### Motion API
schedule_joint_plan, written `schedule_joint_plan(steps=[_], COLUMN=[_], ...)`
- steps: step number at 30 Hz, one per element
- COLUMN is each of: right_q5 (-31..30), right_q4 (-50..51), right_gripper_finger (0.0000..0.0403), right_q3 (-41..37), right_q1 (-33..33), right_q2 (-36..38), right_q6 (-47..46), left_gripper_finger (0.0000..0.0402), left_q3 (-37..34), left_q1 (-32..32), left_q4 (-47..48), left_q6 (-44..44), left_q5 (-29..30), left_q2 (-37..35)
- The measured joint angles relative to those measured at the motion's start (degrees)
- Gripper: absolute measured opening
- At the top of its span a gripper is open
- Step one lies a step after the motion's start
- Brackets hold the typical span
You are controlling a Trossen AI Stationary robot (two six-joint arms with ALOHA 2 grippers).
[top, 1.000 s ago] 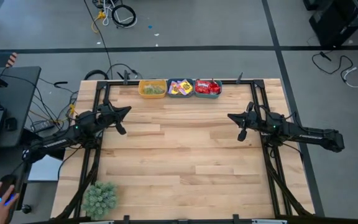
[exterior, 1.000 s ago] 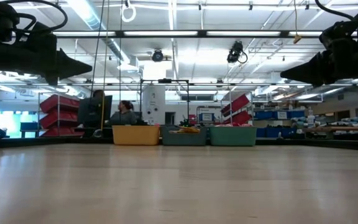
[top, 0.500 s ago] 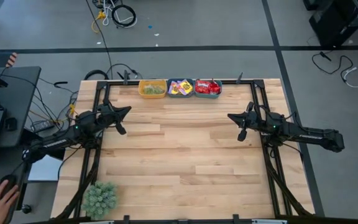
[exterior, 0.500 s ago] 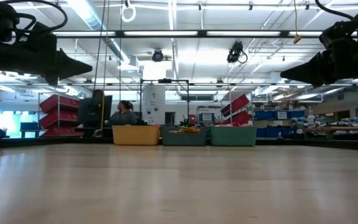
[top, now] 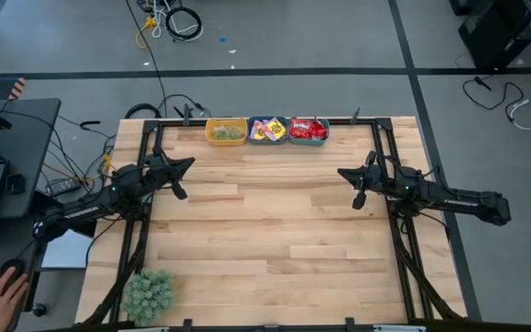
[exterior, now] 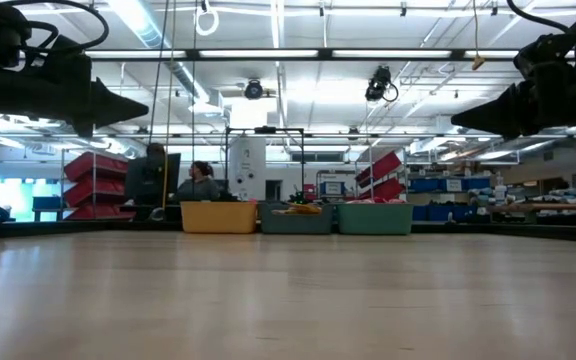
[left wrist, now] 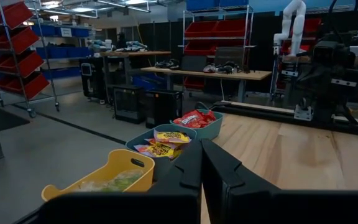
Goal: Sort candy
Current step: Return to Home Position
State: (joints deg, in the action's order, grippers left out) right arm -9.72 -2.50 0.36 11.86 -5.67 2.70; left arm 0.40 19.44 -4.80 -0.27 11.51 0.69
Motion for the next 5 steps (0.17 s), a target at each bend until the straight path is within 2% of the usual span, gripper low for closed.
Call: schedule_joint_plan(steps=[5], right_q5=[0.0], right_q4=[0.0], right_gripper_finger=[0.0001], right_q3=[0.0], right_q1=[0.0], right_q2=[0.0], right_q6=[0.0], left_gripper_finger=[0.0006], left_q3=[0.0], left_q1=[0.0], left_q4=[0.0], left_q6=[0.0], left_q5=[0.0], left_q2=[0.0])
